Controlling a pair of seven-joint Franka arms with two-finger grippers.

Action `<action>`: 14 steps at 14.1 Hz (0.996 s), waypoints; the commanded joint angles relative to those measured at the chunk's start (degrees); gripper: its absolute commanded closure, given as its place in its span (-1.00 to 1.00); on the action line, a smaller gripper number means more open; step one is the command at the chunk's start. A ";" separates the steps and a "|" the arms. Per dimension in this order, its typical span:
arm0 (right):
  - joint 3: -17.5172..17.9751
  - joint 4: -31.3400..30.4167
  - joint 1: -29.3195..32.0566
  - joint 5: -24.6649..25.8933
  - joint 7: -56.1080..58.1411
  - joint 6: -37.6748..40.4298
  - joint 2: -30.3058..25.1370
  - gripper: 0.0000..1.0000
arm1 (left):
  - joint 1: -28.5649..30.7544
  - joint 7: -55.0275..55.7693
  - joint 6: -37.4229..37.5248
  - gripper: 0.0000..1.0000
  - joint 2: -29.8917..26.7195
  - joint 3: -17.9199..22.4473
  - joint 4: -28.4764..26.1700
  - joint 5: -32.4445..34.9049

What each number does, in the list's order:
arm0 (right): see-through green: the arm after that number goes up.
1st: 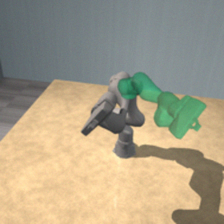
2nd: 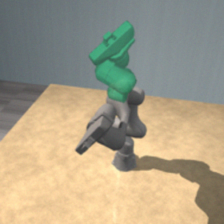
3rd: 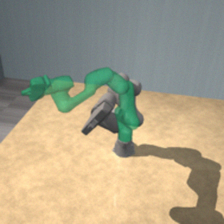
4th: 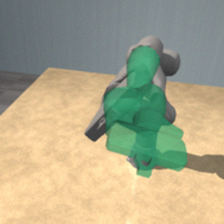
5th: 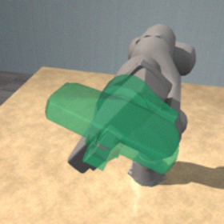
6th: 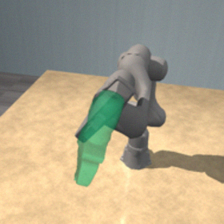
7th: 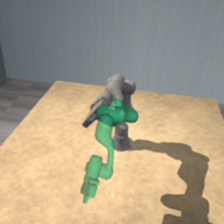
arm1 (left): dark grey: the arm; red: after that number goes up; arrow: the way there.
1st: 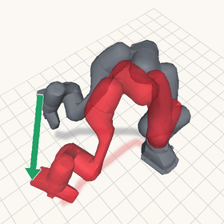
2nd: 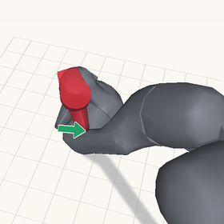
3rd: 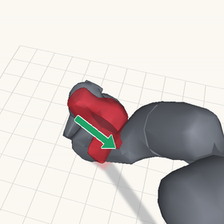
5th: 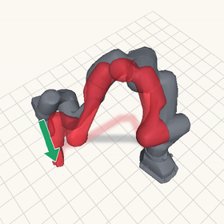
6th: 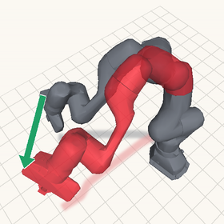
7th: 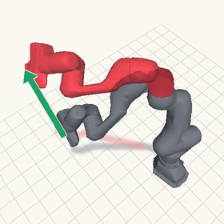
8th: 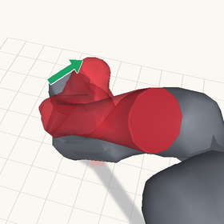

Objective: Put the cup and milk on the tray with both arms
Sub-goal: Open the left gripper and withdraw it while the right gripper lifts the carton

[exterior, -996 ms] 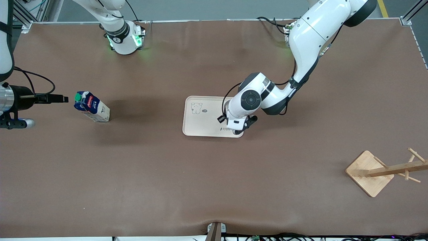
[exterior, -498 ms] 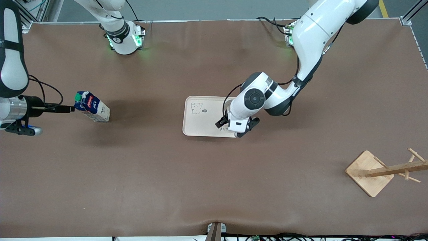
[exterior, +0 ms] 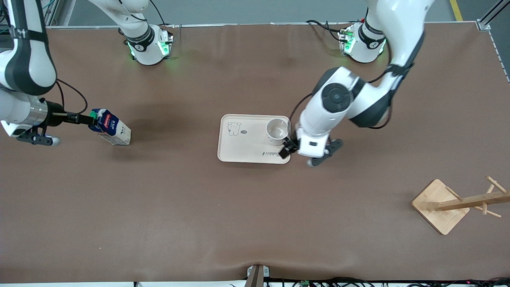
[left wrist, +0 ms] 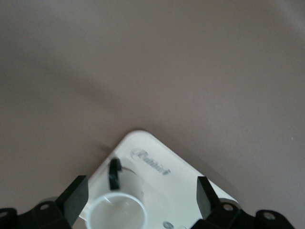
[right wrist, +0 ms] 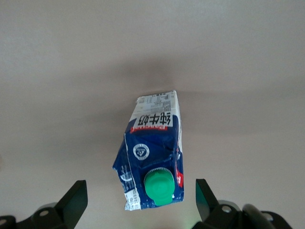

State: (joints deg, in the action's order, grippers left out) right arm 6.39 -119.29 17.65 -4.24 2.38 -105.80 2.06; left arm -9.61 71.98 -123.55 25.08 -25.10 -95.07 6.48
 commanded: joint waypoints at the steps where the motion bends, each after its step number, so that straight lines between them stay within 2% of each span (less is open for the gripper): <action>1: 0.91 -7.43 0.90 0.28 1.13 -6.68 -5.31 -1.00 | 3.18 -4.72 3.83 -1.00 -4.85 0.14 -1.44 2.30; 7: 0.82 -10.25 1.16 0.28 1.84 -7.49 -6.10 -1.00 | 13.90 -24.31 13.14 -1.00 -12.50 0.05 -0.91 2.22; 11: 0.82 -15.87 1.16 0.28 1.84 -15.82 -8.12 -1.00 | 15.94 -28.90 20.61 -1.00 -14.35 0.32 4.09 2.13; 14: 0.82 -16.94 1.16 0.28 1.93 -16.10 -8.39 -1.00 | 17.25 -33.81 23.78 -1.00 -16.81 0.93 4.36 2.04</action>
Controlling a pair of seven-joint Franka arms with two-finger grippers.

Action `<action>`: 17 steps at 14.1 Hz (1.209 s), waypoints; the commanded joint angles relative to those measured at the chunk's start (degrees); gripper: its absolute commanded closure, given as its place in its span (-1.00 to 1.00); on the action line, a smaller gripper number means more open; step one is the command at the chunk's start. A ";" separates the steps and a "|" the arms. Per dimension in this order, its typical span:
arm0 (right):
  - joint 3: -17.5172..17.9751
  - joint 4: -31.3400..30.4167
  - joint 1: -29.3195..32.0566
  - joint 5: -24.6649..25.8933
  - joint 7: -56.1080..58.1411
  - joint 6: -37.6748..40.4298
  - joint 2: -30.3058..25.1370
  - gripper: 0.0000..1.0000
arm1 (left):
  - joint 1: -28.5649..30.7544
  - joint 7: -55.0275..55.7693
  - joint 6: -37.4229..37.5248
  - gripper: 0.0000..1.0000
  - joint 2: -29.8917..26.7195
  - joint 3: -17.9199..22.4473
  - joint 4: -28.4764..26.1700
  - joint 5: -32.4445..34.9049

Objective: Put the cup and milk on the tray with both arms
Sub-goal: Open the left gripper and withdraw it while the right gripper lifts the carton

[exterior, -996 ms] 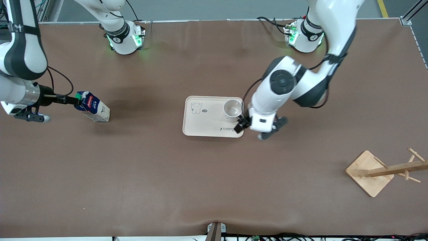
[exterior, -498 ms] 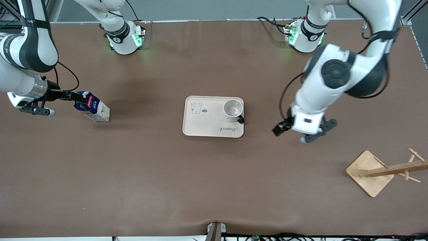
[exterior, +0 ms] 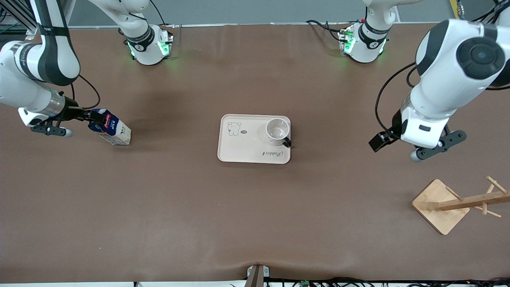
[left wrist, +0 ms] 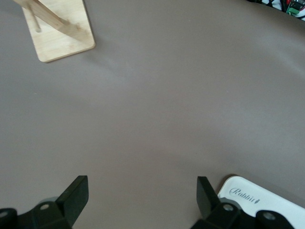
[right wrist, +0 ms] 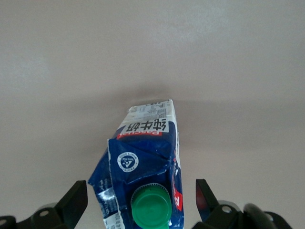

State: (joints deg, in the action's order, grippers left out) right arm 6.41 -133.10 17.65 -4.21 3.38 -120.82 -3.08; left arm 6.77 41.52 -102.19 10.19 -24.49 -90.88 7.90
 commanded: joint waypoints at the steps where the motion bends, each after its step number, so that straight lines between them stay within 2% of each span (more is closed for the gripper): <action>1: 0.80 -3.57 1.16 0.26 0.84 -1.09 -3.33 -1.00 | 0.61 -6.25 3.83 -1.00 -2.80 1.62 0.09 0.54; 2: 0.89 -3.83 1.16 0.26 0.93 -1.00 -3.34 -0.82 | 0.44 -8.89 4.97 -1.00 -4.46 3.20 0.00 0.10; 4: 0.80 -3.92 1.16 -0.09 1.89 -0.30 -3.25 0.00 | 0.35 -13.20 6.73 -1.00 -7.28 5.14 -0.26 -0.16; 6: 0.80 -3.92 1.60 -0.53 4.08 -0.21 -3.07 0.89 | 0.44 -18.38 9.19 -1.00 -10.08 7.42 -0.18 -1.82; 7: 0.89 -3.75 1.78 -0.62 4.44 -0.21 -3.07 1.00 | 0.78 -20.93 10.60 -1.00 -11.32 8.74 -0.09 -3.84; 9: 1.15 -2.52 1.17 -1.41 4.44 -0.21 -3.34 1.00 | 0.88 -25.59 13.76 -1.00 -14.04 11.82 -0.44 -6.83; 12: 1.33 6.15 -2.86 -1.50 3.74 5.12 -2.72 1.00 | 1.92 -29.20 16.49 -1.00 -16.25 12.10 -0.79 -7.02; 14: 1.33 12.13 -8.04 -2.28 -0.27 10.06 -2.11 1.00 | 0.97 -31.84 17.81 -1.00 -17.48 15.32 -1.49 -7.11; 17: 1.33 18.73 -19.37 -2.55 -15.28 11.83 -0.09 1.00 | -1.66 -32.20 18.08 -1.00 -18.71 16.84 -2.55 -7.02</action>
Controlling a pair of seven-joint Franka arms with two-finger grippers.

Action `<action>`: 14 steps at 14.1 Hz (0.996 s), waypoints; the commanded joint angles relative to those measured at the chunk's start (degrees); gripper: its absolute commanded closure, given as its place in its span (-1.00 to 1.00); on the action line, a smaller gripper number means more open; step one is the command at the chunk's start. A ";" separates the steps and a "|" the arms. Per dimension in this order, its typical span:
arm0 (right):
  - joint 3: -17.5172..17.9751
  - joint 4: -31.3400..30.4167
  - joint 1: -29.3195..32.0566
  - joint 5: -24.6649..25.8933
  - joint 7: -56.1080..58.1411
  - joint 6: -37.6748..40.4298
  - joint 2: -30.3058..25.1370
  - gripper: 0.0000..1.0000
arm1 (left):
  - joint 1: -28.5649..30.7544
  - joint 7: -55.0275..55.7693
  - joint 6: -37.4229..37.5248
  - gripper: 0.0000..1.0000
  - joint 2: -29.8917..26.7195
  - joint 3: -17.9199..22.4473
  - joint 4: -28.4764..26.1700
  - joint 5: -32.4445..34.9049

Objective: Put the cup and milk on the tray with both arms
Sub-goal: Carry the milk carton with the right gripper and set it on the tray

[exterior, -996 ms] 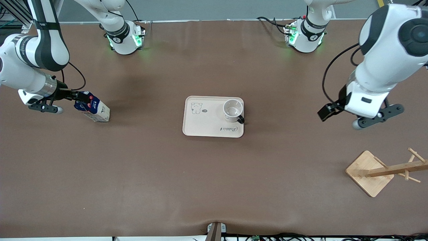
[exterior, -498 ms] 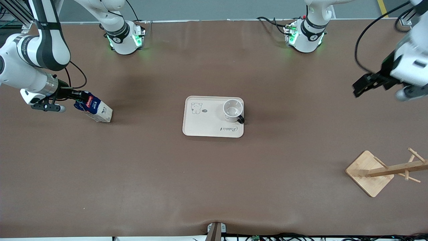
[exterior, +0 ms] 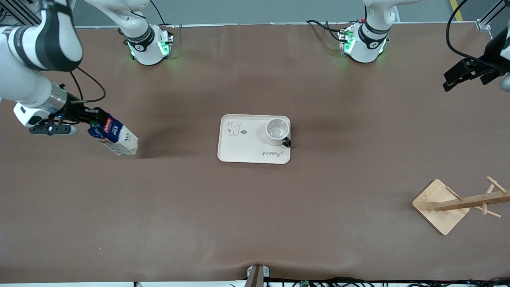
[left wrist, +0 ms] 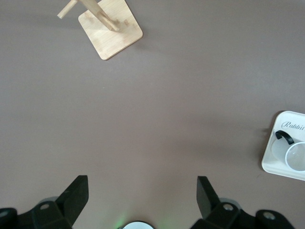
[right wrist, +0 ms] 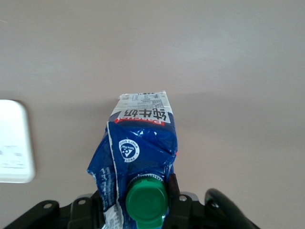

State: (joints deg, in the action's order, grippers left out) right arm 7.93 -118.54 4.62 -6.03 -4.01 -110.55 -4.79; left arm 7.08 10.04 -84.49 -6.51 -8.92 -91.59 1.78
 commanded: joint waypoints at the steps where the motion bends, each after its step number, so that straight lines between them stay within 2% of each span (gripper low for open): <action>1: -0.20 6.98 -10.21 -0.74 -12.81 1.65 3.02 1.00 | -2.60 -0.81 0.38 -1.00 -2.10 2.49 -2.02 -0.90; 4: -0.20 14.54 -19.36 -0.74 -23.65 1.65 9.68 1.00 | -5.50 -0.72 0.03 -1.00 -2.01 4.18 -2.02 -0.90; 7: -0.20 19.92 -25.70 -0.92 -24.90 2.52 15.76 1.00 | -5.41 -0.81 -0.23 -1.00 -1.93 4.09 -2.19 -2.04; 10: -0.29 20.28 -30.97 -1.27 -36.73 3.41 17.17 1.00 | -5.24 -2.04 -0.23 -1.00 -1.49 4.09 -1.84 -3.10; 11: -0.29 20.80 -32.47 -1.18 -40.16 2.89 19.79 1.00 | -5.15 -2.13 -0.23 -1.00 -1.40 4.09 -1.84 -3.10; 14: -0.38 21.34 -35.03 -0.48 -42.66 2.88 22.36 1.00 | -5.06 -3.62 0.12 -1.00 -1.40 4.09 -1.93 -3.10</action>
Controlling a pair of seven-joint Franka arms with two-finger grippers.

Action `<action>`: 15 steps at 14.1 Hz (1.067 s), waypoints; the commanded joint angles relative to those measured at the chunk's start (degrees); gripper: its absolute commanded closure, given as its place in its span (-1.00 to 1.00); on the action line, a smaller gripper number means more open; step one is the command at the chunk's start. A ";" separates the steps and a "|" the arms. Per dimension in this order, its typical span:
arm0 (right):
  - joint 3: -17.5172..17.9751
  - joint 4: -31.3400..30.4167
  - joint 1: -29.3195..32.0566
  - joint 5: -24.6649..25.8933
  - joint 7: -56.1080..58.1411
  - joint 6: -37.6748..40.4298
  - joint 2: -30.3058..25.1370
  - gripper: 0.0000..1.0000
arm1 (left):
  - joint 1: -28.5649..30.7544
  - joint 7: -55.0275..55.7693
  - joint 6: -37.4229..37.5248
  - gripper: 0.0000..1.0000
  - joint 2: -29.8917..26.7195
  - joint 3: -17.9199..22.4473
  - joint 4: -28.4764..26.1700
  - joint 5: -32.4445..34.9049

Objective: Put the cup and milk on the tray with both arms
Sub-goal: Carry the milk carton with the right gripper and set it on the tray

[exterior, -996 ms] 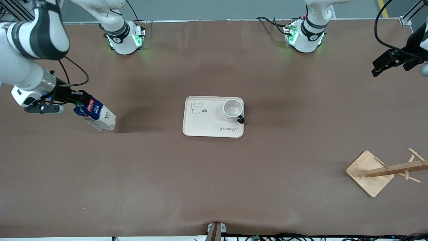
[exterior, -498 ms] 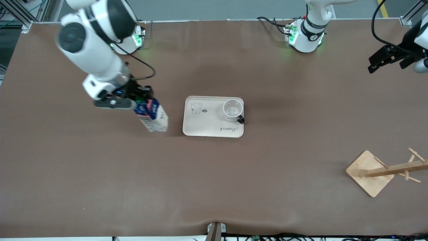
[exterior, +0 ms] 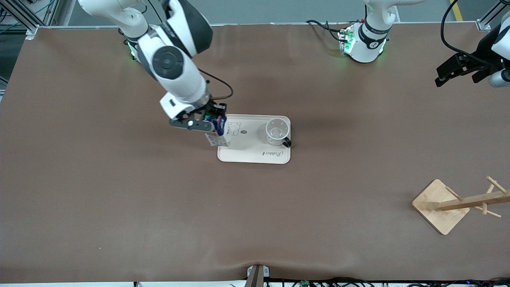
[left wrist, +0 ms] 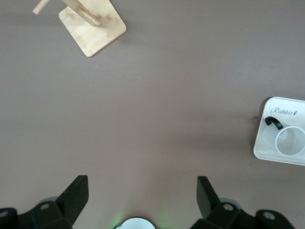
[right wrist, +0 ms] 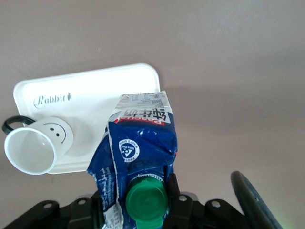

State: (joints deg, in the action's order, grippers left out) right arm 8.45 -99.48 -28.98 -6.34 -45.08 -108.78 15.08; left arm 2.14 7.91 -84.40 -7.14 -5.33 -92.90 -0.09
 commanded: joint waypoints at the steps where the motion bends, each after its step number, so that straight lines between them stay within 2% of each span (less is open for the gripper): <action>1: -0.89 2.18 -1.61 -0.17 -1.24 1.12 2.84 1.00 | -0.12 -1.41 0.12 -1.00 -0.85 0.41 -0.53 -1.14; 5: -0.89 1.05 -3.62 -0.17 -0.97 -3.09 5.22 1.00 | -0.03 -1.50 0.03 -1.00 -0.42 0.40 -0.53 -1.14; 12: -0.89 0.16 -6.44 0.80 -0.97 -4.68 6.62 1.00 | 0.15 -1.50 -0.24 -1.00 0.46 0.58 -0.27 -0.87; 13: -0.89 0.07 -6.36 1.15 -0.97 -6.25 6.97 0.76 | 0.15 -1.41 -0.24 -1.00 0.46 0.49 -0.18 -0.87; 14: -0.89 0.07 -6.27 2.63 -0.97 -7.83 7.41 0.43 | 0.15 -1.41 -0.24 -1.00 0.64 0.49 -0.18 -0.96; 15: -0.89 0.07 -6.27 4.04 -0.97 -9.15 7.94 0.36 | 0.15 -1.41 -0.32 -1.00 0.81 0.49 -0.09 -0.96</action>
State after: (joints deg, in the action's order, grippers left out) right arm 8.26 -99.68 -34.59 -4.80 -45.63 -115.69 22.00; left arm 2.17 7.67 -84.46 -6.39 -5.10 -93.22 -0.10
